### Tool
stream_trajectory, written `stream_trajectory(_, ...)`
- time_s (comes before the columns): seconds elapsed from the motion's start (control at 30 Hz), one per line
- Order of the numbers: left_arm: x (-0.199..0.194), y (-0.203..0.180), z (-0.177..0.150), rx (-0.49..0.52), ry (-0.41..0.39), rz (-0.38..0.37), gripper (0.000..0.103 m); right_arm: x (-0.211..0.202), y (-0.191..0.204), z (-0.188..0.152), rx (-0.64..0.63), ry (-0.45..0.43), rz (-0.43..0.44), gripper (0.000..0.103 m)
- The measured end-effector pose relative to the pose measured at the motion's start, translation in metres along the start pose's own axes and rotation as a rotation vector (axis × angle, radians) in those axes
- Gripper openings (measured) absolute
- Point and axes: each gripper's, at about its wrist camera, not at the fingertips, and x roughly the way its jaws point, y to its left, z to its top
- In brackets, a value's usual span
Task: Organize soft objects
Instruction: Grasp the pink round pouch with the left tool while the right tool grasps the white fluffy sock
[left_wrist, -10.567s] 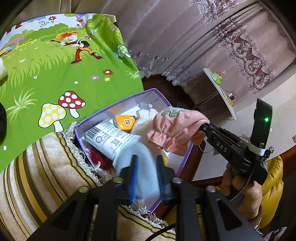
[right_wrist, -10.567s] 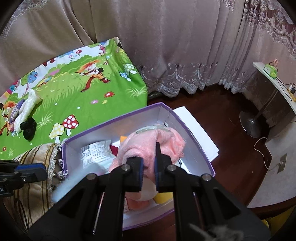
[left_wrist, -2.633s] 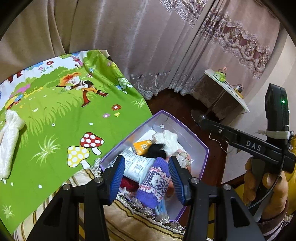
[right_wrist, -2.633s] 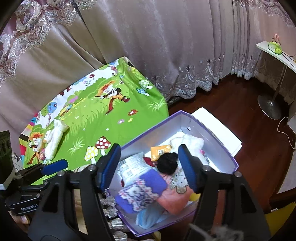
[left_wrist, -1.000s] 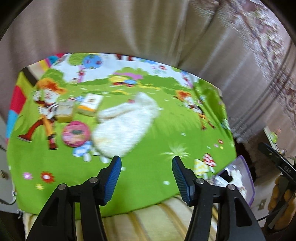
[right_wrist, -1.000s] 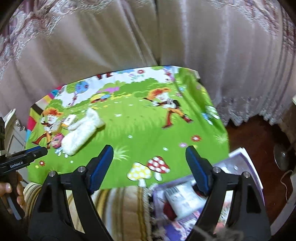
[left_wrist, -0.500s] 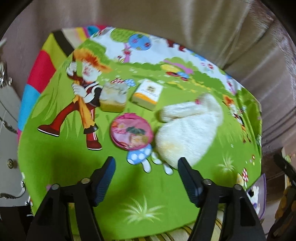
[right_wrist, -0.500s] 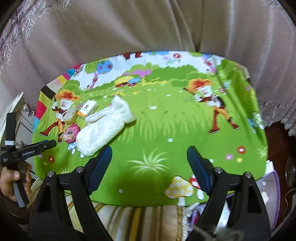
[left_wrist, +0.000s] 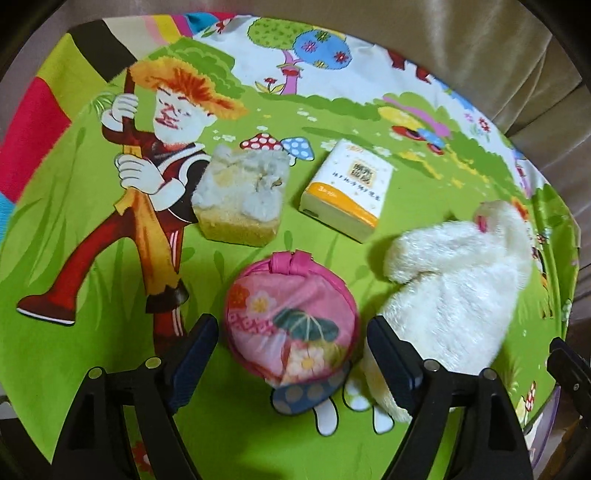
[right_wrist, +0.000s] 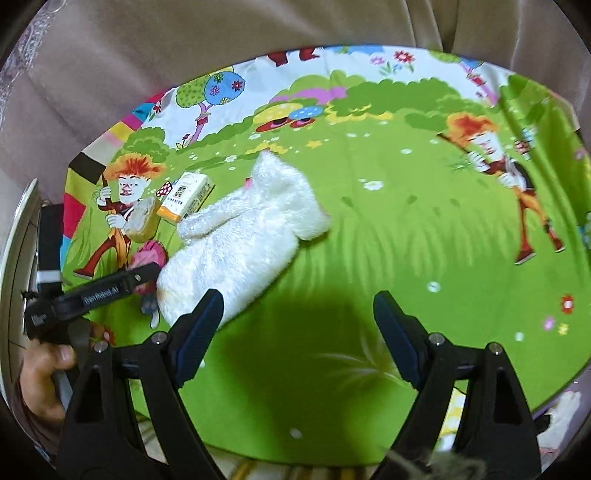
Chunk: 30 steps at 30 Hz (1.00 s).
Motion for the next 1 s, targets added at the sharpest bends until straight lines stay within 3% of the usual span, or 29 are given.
stream_trajectory(0.17,0.004,-0.004,0.003,0.036,-0.016,0.042,0.084,0.029,0.009,0.006,0.037,0.023,0.028,0.085)
stream_trajectory(0.37,0.004,-0.014,0.000,0.117,-0.047,0.115,0.076,0.051,0.014,0.011,0.052,0.035,0.015,0.085)
stream_trajectory(0.83,-0.015,0.000,-0.004,0.037,-0.088,0.037,0.074,0.089,0.027,0.021,0.048,0.037,0.011,0.085)
stream_trajectory(0.9,-0.018,-0.001,-0.005,0.035,-0.093,0.025,0.074,0.091,0.032,0.023,0.018,0.028,0.000,0.077)
stream_trajectory(0.97,-0.020,-0.002,-0.006,0.031,-0.098,0.012,0.074,0.091,0.036,0.023,-0.001,0.022,0.016,0.057)
stream_trajectory(1.0,-0.021,-0.002,-0.007,0.028,-0.101,0.009,0.074,0.091,0.037,0.022,-0.005,0.022,0.028,0.054)
